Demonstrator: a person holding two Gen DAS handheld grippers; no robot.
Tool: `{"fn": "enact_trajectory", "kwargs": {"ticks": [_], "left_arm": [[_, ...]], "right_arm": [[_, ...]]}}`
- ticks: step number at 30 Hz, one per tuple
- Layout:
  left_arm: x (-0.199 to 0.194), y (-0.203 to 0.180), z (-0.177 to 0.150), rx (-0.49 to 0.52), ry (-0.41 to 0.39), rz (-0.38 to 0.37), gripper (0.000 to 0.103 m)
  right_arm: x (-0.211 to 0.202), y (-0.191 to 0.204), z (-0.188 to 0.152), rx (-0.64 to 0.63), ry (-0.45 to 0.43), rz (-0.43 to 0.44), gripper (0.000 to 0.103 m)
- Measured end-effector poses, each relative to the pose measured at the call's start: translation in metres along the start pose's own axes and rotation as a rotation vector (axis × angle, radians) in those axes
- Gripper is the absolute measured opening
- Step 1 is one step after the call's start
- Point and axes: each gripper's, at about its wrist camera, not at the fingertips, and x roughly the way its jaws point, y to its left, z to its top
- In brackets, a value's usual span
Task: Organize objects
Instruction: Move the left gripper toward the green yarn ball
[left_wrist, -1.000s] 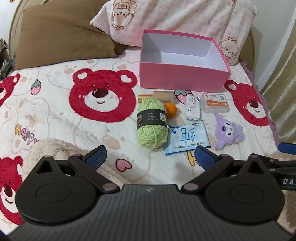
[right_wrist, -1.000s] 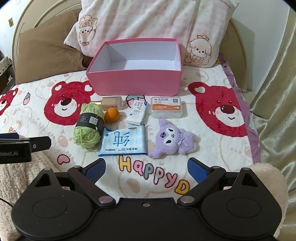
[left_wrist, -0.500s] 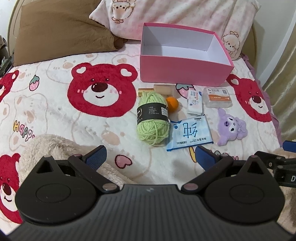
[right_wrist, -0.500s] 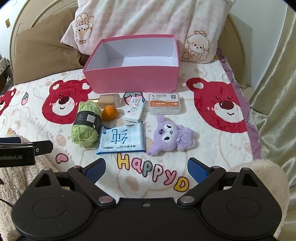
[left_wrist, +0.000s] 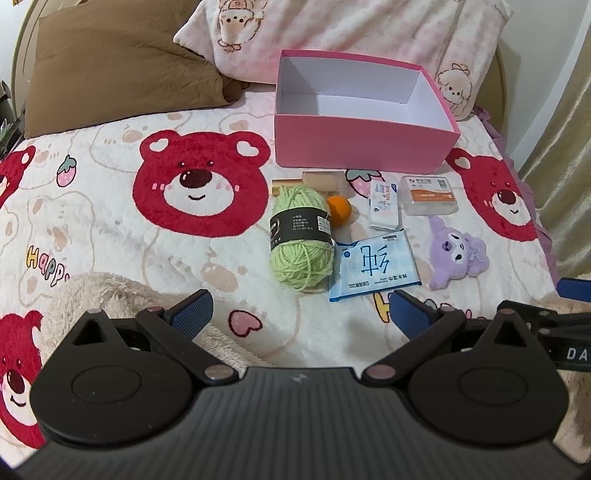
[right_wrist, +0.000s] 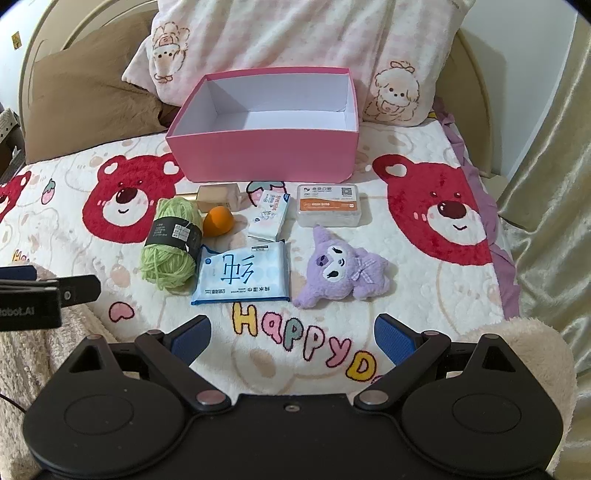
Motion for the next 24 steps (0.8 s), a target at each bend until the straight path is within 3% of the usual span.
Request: {"fn": "enact_trajectory", "kwargs": {"ticks": [4,13,17,24], "left_arm": [[-0.005,0.006,-0.001,-0.019,0.0,-0.042,0.103],[-0.015,0.008,0.007,0.046,-0.033,-0.018,0.103],[-0.021,0.011,0.022,0.093,-0.056,-0.019,0.103],[-0.008,0.019,0.054,0.115,-0.043,-0.061,0.101]], "right_arm": [[0.0,-0.003,0.0,0.01,0.001,-0.001,0.097],[-0.002,-0.004,0.0,0.01,-0.003,0.016,0.097],[-0.009,0.001,0.005,-0.012,-0.041,0.104,0.097],[-0.013,0.018,0.015,-0.055,-0.219,0.321,0.097]]}}
